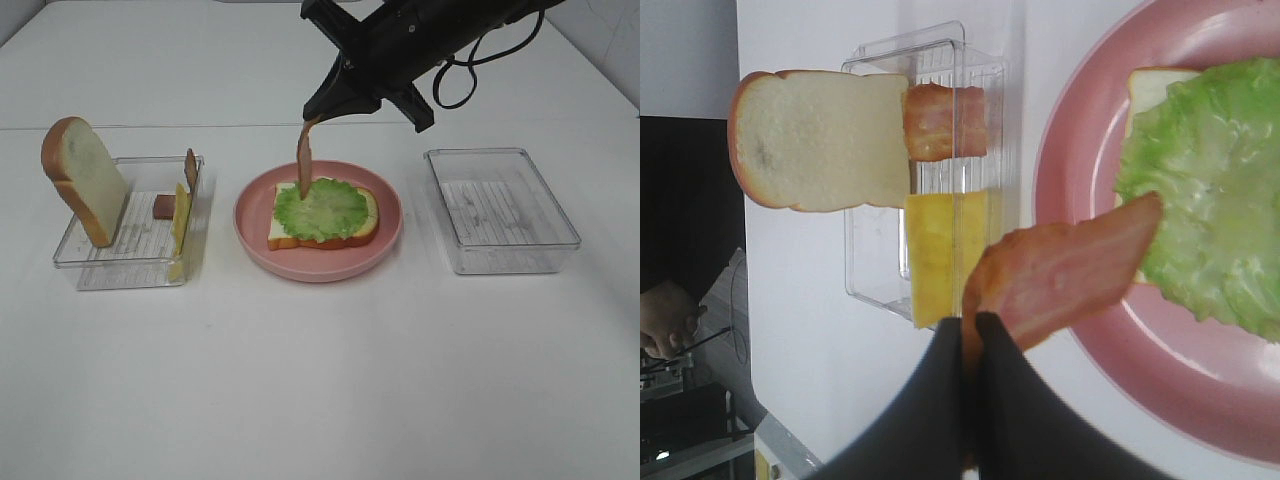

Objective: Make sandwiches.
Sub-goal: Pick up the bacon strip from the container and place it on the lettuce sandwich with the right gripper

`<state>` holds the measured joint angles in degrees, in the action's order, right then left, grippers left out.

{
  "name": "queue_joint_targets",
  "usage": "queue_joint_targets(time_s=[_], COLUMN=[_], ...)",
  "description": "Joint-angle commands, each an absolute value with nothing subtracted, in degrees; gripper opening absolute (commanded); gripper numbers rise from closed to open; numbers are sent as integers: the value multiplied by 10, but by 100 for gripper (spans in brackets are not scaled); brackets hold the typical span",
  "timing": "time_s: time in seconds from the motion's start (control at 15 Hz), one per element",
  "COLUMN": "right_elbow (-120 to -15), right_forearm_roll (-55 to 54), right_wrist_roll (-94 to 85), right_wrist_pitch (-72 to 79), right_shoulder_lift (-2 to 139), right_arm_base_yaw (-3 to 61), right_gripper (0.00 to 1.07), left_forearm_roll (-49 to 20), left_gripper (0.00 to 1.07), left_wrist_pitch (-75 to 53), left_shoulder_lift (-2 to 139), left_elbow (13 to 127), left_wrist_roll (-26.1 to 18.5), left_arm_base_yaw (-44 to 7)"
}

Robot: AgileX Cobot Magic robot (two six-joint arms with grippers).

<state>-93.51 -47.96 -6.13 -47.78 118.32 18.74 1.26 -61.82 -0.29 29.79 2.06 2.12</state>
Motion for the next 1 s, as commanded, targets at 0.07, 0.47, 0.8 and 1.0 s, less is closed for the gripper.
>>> queue_joint_targets(time_s=[0.07, 0.47, 0.8, 1.0], right_elbow=[-983, -1081, -1081, -1081], right_forearm_roll=[-497, -498, -418, -297], right_wrist_roll=[-75, -58, -33, 18], right_wrist_pitch=[-485, -515, -515, -531], right_shoulder_lift=[1218, 1302, 1318, 1318], right_arm_base_yaw=[193, 218, 219, 218], right_gripper=[0, 0, 0, 0], left_forearm_roll=[16, 16, 16, 16], left_gripper=[102, 102, 102, 102], left_wrist_pitch=[-616, -616, -616, -616], left_shoulder_lift=[-11, -11, -11, -11], left_elbow=[296, 296, 296, 296], left_wrist_roll=[19, 18, 18, 18], left_arm_base_yaw=[19, 19, 19, 19])
